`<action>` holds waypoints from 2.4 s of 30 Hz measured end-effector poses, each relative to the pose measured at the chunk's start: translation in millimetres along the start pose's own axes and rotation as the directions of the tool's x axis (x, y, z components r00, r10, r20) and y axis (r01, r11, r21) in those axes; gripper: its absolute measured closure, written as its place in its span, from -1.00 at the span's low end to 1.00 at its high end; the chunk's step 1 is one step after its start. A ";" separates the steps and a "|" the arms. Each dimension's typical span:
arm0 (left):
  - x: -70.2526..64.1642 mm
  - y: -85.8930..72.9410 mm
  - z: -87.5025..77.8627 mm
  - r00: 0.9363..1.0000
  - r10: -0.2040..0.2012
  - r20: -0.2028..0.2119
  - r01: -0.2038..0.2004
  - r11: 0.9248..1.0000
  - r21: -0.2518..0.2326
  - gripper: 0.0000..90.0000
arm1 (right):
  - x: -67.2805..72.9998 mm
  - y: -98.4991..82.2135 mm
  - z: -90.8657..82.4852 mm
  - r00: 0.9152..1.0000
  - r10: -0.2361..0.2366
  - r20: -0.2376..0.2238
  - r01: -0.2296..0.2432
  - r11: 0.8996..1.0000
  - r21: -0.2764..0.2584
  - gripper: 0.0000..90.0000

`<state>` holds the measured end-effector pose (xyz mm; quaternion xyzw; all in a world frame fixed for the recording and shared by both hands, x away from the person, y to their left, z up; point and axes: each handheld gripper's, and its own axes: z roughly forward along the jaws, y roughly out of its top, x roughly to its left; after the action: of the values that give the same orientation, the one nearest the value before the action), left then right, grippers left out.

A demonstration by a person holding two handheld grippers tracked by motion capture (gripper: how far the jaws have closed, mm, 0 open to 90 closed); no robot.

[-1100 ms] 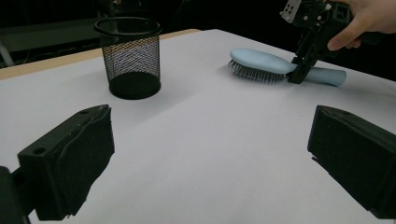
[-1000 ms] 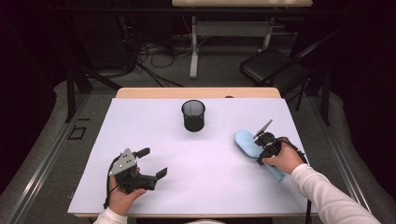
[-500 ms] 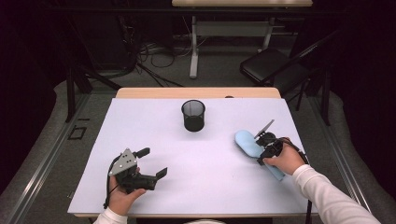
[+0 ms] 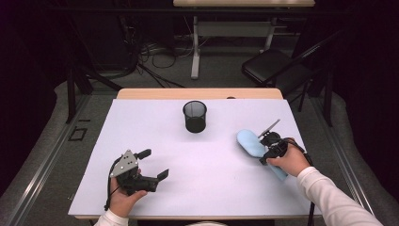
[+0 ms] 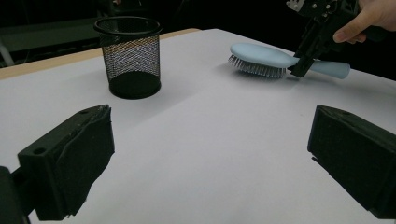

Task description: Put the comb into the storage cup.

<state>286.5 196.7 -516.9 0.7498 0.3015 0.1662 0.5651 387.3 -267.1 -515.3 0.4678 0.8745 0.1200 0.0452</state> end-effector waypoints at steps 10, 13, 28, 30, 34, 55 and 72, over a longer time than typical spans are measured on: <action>0.0 -0.1 0.1 1.000 -0.001 0.001 0.001 1.000 0.000 -0.99 | 2.6 1.6 -6.8 1.000 -0.020 -0.010 0.019 0.998 -0.052 0.55; 0.1 -0.1 0.0 1.000 0.000 0.000 0.000 1.000 0.000 -0.99 | 5.1 2.1 -8.1 1.000 -0.022 -0.009 0.021 0.997 -0.069 0.55; 0.3 -0.3 0.1 1.000 0.000 0.000 0.000 1.000 0.002 -0.99 | 15.0 5.5 -18.1 0.999 -0.042 -0.032 0.036 0.985 -0.169 0.55; 0.3 -0.3 0.1 1.000 0.000 0.000 0.000 1.000 0.002 -0.99 | 15.9 6.2 -20.4 0.998 -0.046 -0.034 0.039 0.981 -0.188 0.55; 0.3 -0.3 0.3 1.000 0.000 0.000 0.000 1.000 0.003 -0.99 | 17.5 7.6 -24.5 0.998 -0.048 -0.047 0.037 0.976 -0.217 0.55; 0.7 -0.7 0.5 1.000 -0.004 0.001 0.004 1.000 0.003 -0.99 | 29.6 14.2 -42.6 0.996 -0.063 -0.065 0.036 0.934 -0.355 0.55; 1.5 -1.7 3.1 1.000 -0.007 -0.005 0.007 1.000 0.015 -0.98 | 44.7 21.8 -47.7 0.993 -0.093 -0.072 0.052 0.895 -0.442 0.55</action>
<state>289.0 195.6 -519.6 0.7526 0.3068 0.1636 0.5592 370.9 -226.4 -462.1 0.4065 0.8428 0.3337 0.1139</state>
